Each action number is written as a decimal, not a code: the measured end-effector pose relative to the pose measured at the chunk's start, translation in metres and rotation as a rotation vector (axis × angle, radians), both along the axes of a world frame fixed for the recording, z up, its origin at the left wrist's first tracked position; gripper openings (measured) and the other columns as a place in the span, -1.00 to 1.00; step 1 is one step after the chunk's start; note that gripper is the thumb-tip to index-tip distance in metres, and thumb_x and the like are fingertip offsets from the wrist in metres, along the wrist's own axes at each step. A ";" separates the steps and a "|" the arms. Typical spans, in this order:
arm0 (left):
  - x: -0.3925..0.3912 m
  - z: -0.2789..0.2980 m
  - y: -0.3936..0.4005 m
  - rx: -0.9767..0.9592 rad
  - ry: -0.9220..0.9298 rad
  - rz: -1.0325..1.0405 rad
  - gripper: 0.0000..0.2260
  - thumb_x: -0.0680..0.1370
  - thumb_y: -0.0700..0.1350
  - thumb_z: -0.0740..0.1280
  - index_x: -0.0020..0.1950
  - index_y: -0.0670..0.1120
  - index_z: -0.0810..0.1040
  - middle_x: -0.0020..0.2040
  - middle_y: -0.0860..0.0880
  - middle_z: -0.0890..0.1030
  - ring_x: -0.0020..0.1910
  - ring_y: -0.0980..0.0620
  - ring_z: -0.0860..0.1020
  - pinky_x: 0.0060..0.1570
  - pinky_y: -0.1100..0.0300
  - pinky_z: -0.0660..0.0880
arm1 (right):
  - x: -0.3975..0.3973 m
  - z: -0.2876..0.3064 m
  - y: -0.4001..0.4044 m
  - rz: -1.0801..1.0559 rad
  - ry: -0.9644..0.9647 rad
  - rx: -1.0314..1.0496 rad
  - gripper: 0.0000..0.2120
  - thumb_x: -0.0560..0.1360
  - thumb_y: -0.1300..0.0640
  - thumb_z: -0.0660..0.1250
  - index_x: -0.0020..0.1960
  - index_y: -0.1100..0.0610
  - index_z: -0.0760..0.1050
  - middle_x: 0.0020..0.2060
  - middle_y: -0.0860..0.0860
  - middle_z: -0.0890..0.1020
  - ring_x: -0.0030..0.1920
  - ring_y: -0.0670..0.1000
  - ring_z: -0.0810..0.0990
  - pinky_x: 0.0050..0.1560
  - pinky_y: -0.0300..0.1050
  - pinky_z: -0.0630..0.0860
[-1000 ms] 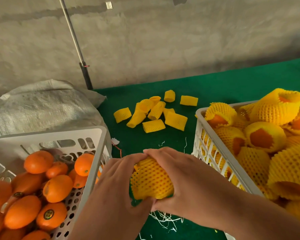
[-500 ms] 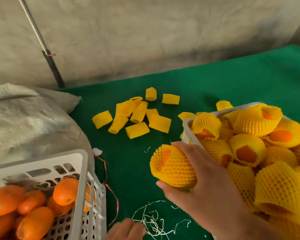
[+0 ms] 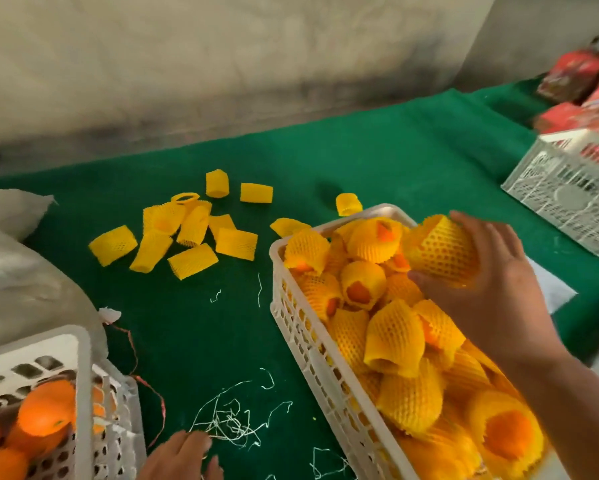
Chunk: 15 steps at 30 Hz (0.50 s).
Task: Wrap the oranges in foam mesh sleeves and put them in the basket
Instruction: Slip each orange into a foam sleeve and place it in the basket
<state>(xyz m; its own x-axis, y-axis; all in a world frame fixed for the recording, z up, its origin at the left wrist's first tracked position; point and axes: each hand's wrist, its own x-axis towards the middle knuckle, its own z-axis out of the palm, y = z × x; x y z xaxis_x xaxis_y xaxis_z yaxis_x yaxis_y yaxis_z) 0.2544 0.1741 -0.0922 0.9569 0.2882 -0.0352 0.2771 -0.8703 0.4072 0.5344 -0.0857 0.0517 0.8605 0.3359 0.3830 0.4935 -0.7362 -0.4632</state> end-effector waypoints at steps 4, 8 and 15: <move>-0.004 -0.003 -0.005 -0.106 0.152 0.158 -0.87 0.44 -0.19 0.57 -0.14 -0.08 0.64 -0.20 -0.02 0.62 -0.25 0.01 0.61 -0.22 0.15 0.53 | -0.001 0.006 -0.050 -0.046 0.042 -0.004 -0.17 0.34 -0.27 0.56 0.50 -0.01 0.39 0.32 0.00 0.46 0.24 -0.03 0.46 0.23 -0.04 0.43; -0.006 0.003 -0.017 -0.053 0.256 0.218 -0.94 0.65 0.03 0.27 0.08 0.10 0.50 0.06 0.11 0.53 0.04 0.12 0.53 0.08 0.17 0.49 | -0.017 0.001 -0.095 -0.021 0.171 -0.051 -0.17 0.31 -0.43 0.45 0.47 -0.14 0.33 0.29 -0.13 0.42 0.13 -0.16 0.43 0.11 -0.06 0.50; -0.004 0.005 -0.023 0.035 0.408 0.251 -0.91 0.68 0.05 0.20 0.09 0.12 0.49 0.05 0.12 0.50 -0.01 0.13 0.55 0.11 0.03 0.54 | -0.057 -0.027 -0.130 0.202 0.358 -0.239 -0.16 0.33 -0.50 0.42 0.50 -0.29 0.23 0.37 -0.32 0.35 0.21 -0.24 0.41 0.13 -0.30 0.45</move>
